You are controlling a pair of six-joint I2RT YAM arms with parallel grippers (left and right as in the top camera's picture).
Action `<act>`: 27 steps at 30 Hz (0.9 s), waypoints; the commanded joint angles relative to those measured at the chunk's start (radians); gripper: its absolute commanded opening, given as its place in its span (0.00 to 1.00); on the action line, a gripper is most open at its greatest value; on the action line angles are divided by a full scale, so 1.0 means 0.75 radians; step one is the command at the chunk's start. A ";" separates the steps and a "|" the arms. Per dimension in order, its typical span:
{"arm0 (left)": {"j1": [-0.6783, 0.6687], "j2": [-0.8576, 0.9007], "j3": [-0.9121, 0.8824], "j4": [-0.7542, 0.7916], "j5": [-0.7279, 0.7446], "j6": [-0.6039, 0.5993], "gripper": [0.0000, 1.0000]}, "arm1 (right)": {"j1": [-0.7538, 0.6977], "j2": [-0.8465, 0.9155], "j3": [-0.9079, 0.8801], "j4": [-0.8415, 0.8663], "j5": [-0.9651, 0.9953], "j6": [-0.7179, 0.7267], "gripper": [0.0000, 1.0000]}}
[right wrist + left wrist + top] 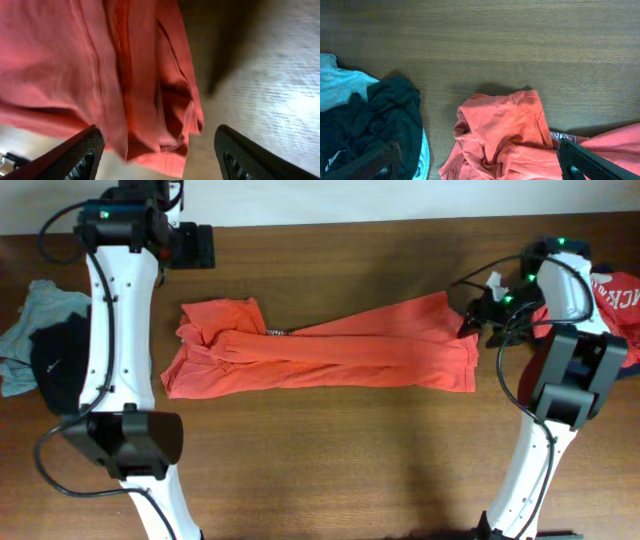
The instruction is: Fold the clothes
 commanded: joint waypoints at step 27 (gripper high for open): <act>0.001 -0.004 0.008 -0.025 0.014 -0.011 0.99 | 0.067 -0.037 -0.351 0.309 -0.237 -0.018 0.04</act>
